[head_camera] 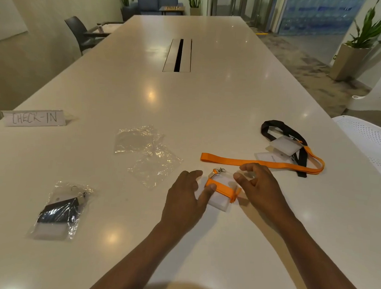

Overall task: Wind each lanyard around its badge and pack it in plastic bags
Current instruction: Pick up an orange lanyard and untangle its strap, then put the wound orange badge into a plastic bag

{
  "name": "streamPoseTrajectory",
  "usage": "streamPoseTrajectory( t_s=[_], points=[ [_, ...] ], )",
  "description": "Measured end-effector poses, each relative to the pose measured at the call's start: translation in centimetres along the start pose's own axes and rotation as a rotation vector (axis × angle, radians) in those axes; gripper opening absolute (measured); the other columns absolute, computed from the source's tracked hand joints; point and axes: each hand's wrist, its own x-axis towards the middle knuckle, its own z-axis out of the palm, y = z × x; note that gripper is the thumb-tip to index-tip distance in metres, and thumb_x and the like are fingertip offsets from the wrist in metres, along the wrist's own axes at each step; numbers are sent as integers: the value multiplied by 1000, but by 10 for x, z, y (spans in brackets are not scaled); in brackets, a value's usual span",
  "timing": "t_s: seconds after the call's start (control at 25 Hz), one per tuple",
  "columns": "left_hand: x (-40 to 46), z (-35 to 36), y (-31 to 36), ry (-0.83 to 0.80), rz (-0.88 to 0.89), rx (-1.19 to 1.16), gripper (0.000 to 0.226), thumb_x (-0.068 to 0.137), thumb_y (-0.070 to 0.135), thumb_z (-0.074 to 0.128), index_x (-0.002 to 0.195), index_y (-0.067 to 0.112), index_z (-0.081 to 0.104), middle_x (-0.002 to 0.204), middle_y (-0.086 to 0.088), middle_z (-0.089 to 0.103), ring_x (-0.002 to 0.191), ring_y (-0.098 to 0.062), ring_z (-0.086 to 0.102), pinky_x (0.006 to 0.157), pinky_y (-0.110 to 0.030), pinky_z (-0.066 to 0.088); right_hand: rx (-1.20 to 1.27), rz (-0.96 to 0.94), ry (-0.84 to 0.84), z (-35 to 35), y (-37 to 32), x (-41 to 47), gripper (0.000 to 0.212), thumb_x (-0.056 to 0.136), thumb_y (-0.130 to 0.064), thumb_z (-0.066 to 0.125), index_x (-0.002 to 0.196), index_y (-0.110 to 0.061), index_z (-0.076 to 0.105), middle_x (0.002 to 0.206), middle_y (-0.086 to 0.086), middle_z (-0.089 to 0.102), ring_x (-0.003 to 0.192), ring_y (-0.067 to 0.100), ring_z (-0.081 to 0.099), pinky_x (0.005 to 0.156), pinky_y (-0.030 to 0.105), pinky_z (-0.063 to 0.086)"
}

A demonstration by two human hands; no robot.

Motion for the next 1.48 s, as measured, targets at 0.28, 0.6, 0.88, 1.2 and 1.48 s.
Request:
streamPoseTrajectory(
  t_s=[0.28, 0.6, 0.88, 1.2, 1.48],
  points=[
    [-7, -16, -10, -33, 206, 5, 24, 99, 30, 53, 120, 20, 61, 101, 6, 56, 84, -9, 58, 69, -23, 47, -76, -190, 241, -3, -32, -2, 10, 94, -17, 61, 102, -15, 65, 108, 3, 62, 90, 14, 60, 69, 12, 43],
    [1, -50, -41, -60, 245, 194, 14, 95, 13, 54, 103, 9, 64, 95, -5, 56, 79, -24, 55, 59, -42, 51, 19, -289, 27, 93, -98, -38, 13, 92, -17, 62, 105, -20, 64, 107, -7, 62, 83, 5, 62, 74, 16, 49],
    [17, -73, -83, 112, 38, 337, 21, 96, 27, 56, 111, 16, 66, 110, -6, 65, 93, -27, 61, 79, -40, 53, -147, 1, 43, 162, -110, -13, 51, 100, -17, 48, 148, -14, 30, 147, 9, 39, 128, 26, 49, 98, 28, 42],
    [17, -77, -90, 146, -34, 109, 19, 89, 0, 54, 86, 19, 59, 88, 1, 57, 76, -21, 50, 67, -43, 48, -14, 145, 81, 162, -101, 21, 29, 95, -21, 53, 123, -14, 57, 118, 10, 63, 100, 28, 65, 80, 38, 54],
    [15, -83, -86, 199, -41, -56, 25, 90, 4, 58, 97, 28, 60, 106, 11, 58, 93, -18, 53, 78, -41, 48, 347, 274, 43, 135, -111, 16, 8, 81, -9, 70, 90, -9, 69, 65, 3, 62, 43, 14, 48, 46, 24, 36]
  ],
)
